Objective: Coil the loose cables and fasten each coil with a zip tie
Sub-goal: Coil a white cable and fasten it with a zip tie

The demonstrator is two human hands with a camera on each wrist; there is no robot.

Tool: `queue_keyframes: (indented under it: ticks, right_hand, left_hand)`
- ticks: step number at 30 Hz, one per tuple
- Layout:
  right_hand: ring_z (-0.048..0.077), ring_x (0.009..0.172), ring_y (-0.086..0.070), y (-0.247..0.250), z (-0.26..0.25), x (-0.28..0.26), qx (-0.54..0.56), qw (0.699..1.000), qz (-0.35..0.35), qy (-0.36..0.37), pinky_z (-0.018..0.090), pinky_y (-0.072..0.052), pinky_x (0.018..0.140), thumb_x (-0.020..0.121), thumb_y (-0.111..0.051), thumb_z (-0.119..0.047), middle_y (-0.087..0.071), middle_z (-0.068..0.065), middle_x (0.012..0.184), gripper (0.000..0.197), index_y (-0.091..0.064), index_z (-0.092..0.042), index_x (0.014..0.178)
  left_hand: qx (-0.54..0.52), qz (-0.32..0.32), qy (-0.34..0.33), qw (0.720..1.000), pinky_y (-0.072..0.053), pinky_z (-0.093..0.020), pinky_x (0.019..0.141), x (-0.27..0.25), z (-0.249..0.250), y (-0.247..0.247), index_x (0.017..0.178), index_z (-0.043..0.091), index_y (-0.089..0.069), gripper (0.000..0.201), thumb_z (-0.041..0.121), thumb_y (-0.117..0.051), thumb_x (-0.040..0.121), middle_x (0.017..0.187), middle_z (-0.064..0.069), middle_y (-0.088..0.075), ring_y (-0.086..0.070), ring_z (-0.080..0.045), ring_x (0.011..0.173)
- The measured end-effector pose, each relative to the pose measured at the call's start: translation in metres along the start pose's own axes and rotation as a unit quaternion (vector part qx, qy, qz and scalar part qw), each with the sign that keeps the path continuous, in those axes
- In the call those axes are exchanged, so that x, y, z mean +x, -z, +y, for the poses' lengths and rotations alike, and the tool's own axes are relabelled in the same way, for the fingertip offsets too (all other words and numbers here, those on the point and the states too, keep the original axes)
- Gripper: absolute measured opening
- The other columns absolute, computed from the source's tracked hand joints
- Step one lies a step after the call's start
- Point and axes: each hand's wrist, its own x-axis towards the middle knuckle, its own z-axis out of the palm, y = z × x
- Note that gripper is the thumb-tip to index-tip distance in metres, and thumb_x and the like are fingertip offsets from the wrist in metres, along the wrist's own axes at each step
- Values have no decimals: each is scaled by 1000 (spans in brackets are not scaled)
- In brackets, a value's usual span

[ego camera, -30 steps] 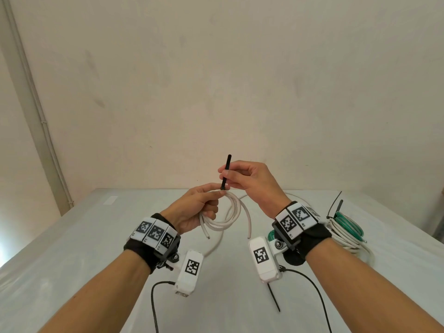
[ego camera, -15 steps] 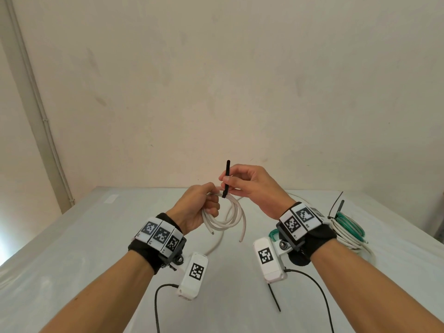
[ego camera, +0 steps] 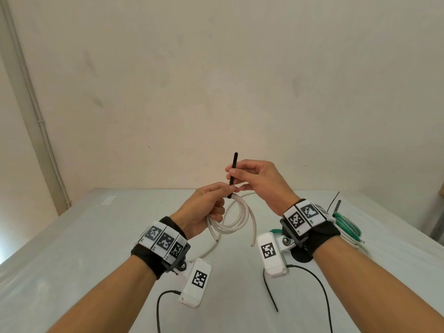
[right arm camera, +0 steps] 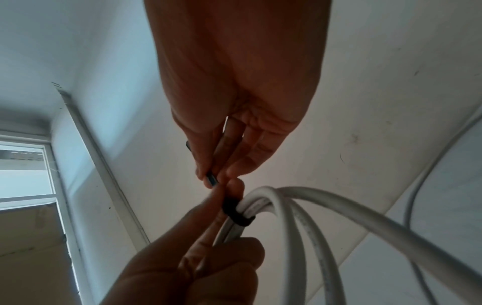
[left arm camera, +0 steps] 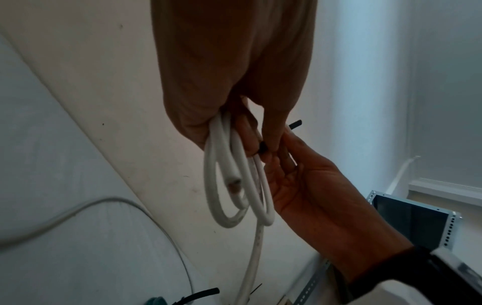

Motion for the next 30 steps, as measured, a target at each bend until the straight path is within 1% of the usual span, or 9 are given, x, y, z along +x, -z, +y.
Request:
queue_keyframes:
  ticks: [4,9,12,14,16,20,24,27,30]
  right_hand:
    - [12,84,-74,1,4,-1,-50,998,21,12,20,-50,71,96,-72,-16,-80,7,95,13,-79,-10,105]
    - [24,84,-76,-5,15,1,-43,996,72,5,37,-60,89,93,-74,-11,-80,11,89,8,-81,-10,98]
    - [22,85,-75,-8,15,1,-4,996,92,-7,39,-60,93,93,-75,-11,-80,12,91,10,-80,-6,100]
    - [23,91,-77,-5,8,2,24,996,79,-20,38,-61,92,94,-75,-16,-79,13,96,15,-79,-5,103]
    - [21,97,-76,-1,1,1,-54,997,39,-44,37,-62,88,93,-76,-28,-79,7,101,22,-77,-11,107]
    - [21,88,-75,0,6,-10,-142,979,-89,-120,36,-64,76,101,-66,-21,-75,10,96,20,-73,-4,109]
    - [29,82,-78,-9,23,-17,-141,983,-8,-114,43,-65,78,106,-51,-12,-78,15,91,22,-71,-1,105]
    - [21,71,-69,-18,35,-19,-24,988,30,-151,36,-57,71,106,-42,-3,-70,12,86,24,-66,-2,105]
    - [14,60,-44,-6,35,-16,162,966,62,-192,28,-39,61,100,-39,10,-51,8,74,27,-64,-1,99]
  left_hand:
    - [6,-12,-4,1000,-23,-20,43,0,-4,3,107,12,-73,11,14,-66,99,64,6,-30,-20,-10,52]
    - [46,-16,18,999,-23,-21,43,1,-6,-1,102,15,-74,10,12,-65,99,69,2,-21,-19,-13,53]
    - [45,-22,7,999,-25,-20,42,3,-3,-1,103,13,-73,11,11,-63,100,66,4,-24,-20,-10,51]
    - [22,-28,-8,999,-26,-18,41,4,4,2,105,11,-72,10,12,-63,101,64,6,-28,-22,-8,50]
    - [-26,-21,-19,999,-26,-17,40,7,10,6,105,12,-70,8,14,-63,101,66,6,-28,-22,-6,50]
    - [-101,26,-43,994,-27,-17,38,17,13,9,105,11,-67,8,16,-62,102,65,5,-28,-23,-6,46]
    - [-76,133,-101,983,-31,-19,40,25,-4,-10,102,10,-73,9,14,-65,100,63,3,-37,-29,-8,45]
    - [-109,187,-124,968,-34,-20,41,28,-18,-29,100,10,-74,11,13,-64,100,60,6,-39,-31,-9,46]
    - [-111,145,-114,977,-39,-23,50,30,-28,-37,107,14,-71,13,17,-58,104,63,4,-41,-37,-10,52]
